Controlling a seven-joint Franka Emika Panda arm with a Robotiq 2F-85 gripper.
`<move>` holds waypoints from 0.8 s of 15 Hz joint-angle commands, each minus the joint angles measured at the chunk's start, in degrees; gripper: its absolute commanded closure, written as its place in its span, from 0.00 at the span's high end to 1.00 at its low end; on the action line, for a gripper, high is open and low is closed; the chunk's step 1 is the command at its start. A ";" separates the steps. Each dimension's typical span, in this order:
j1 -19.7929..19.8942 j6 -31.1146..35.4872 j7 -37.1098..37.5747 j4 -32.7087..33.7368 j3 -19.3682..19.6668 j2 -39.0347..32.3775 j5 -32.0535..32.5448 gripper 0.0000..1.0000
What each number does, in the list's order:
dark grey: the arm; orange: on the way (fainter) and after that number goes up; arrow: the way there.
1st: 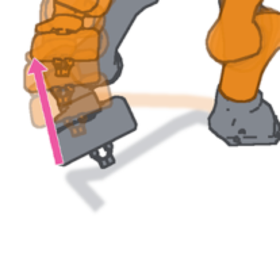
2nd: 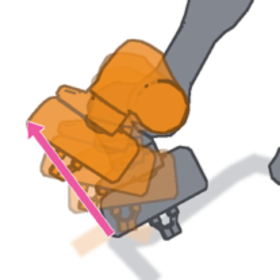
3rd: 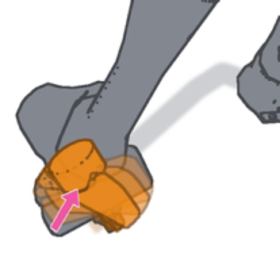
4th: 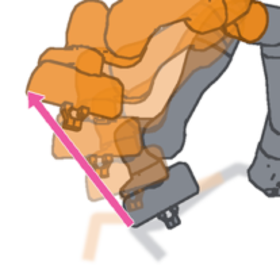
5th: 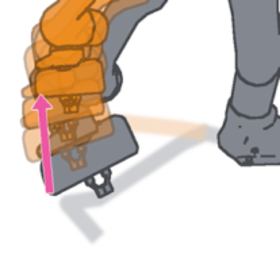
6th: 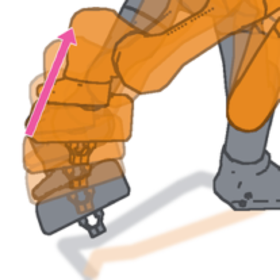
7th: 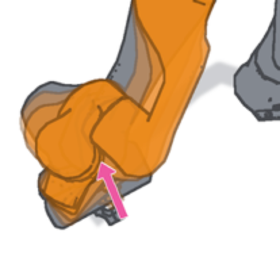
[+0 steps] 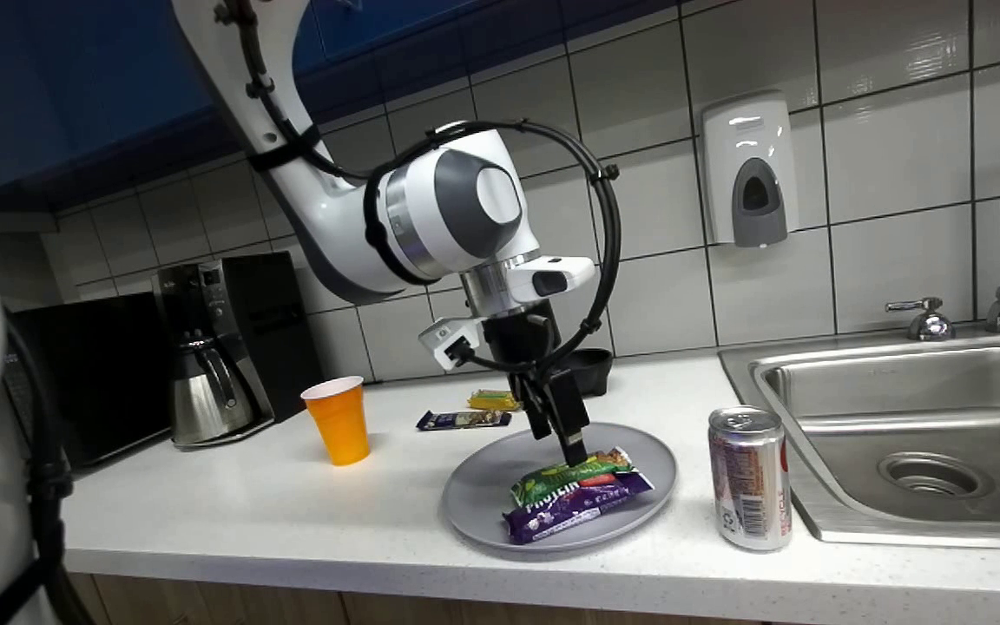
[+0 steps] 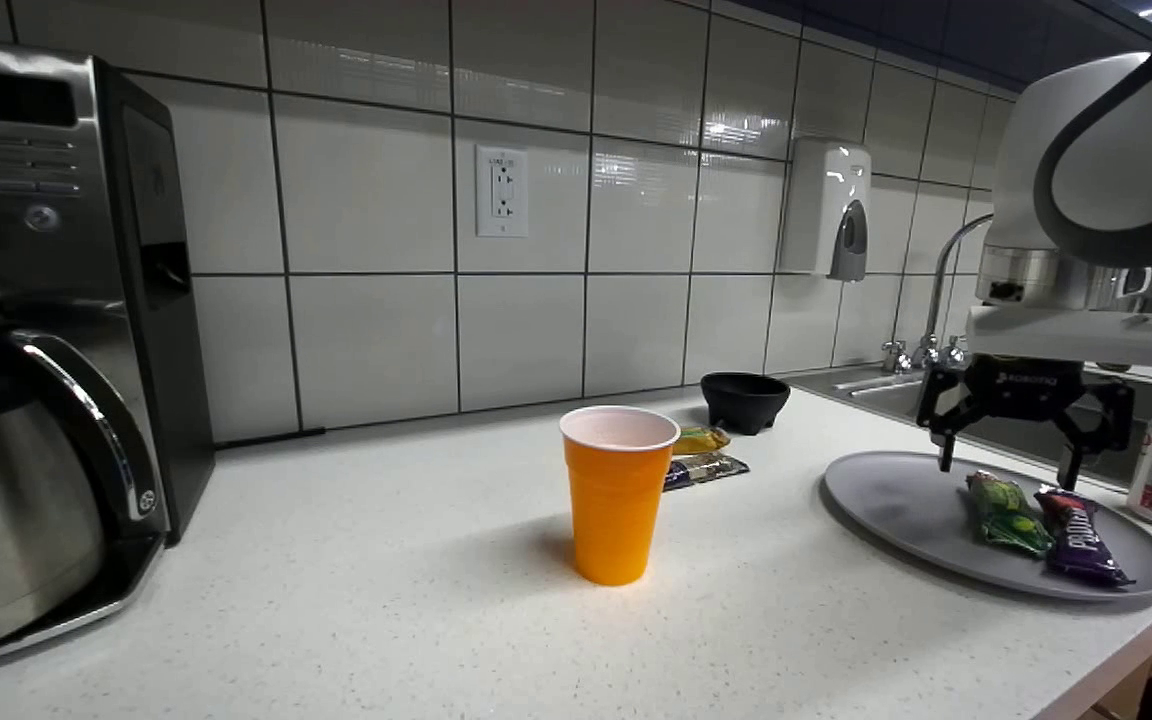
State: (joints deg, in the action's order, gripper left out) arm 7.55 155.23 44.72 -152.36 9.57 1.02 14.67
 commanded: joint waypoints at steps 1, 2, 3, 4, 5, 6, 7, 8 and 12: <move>-0.03 -4.25 -6.59 1.01 -1.09 2.49 -3.48 1.00; -0.12 -4.88 -7.91 1.51 -1.27 2.73 -3.99 1.00; -0.16 -5.30 -8.69 2.01 -1.49 2.85 -4.33 1.00; -0.18 -5.76 -9.15 2.62 -1.75 2.83 -4.63 1.00; -0.21 -6.36 -9.31 3.30 -2.02 2.71 -4.90 1.00; -0.28 -6.63 -9.48 3.99 -2.30 2.48 -5.16 1.00; -0.39 -6.90 -9.60 4.71 -2.62 2.22 -5.45 1.00; -0.57 -7.08 -9.54 5.56 -2.95 1.76 -5.69 1.00; -1.84 -7.60 -8.92 8.56 -4.45 0.07 -6.74 1.00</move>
State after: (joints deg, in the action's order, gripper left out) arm 6.44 150.10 36.77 -146.90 6.56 2.25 9.62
